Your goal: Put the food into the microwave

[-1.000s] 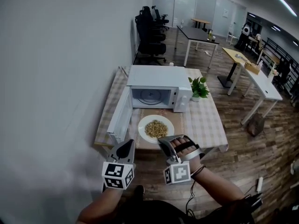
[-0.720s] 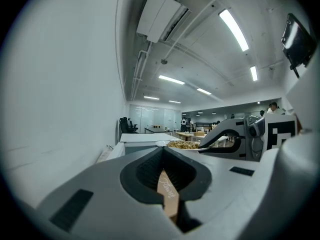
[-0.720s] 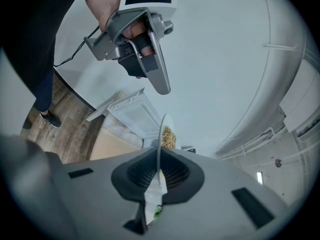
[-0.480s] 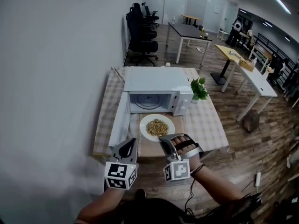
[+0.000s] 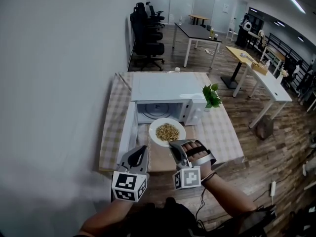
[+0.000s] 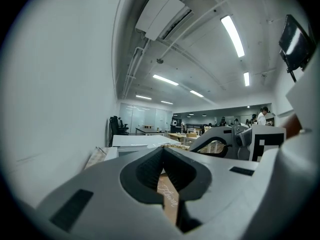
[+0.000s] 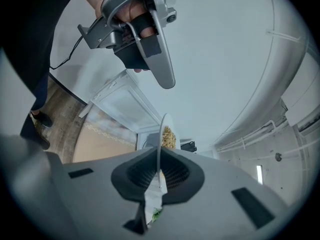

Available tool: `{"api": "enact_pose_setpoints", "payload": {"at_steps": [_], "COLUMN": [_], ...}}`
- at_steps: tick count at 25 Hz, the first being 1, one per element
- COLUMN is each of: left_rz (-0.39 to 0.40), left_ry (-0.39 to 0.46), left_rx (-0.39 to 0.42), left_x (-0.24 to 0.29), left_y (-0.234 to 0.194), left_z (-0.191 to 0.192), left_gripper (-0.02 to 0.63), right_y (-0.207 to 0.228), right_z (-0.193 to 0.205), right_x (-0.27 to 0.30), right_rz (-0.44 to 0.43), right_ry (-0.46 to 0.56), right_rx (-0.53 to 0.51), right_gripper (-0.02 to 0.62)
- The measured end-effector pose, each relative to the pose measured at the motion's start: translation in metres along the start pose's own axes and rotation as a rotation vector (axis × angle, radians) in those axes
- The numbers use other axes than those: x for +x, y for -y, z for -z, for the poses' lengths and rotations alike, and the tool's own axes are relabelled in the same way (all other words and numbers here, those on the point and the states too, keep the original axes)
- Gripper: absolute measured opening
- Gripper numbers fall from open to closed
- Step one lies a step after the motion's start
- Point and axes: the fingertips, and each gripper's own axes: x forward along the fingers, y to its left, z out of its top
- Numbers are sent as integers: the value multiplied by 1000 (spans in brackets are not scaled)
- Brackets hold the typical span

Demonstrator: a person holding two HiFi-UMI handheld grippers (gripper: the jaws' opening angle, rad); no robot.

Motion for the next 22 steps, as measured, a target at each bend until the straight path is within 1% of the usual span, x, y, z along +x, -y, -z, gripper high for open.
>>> {"api": "enact_pose_setpoints", "payload": {"at_steps": [6,10,15,20,22], "left_rz": [-48,-100,-151,-196,-193], "left_ry": [0,-20,-23,-57,-74], "left_rx": [4,-4,-7,11,26], "left_x": [26,43,67,87,94], "left_y": [-13,-19,-22,-27,-26], "left_z": [-1,1,2,10,15], "left_gripper": [9,9,9,9,9], "right_y": [5,6,0,-7,-13], "right_z": [19,31,47,66,71], "right_x": [31,53,82,112,122], "right_rz": [-25,-47,-74,-123,-147], "right_ry": [22,79,138,165,178], "right_rx": [-8,-15,-40,-49,-46], "right_gripper": [17,17,17,18,17]}}
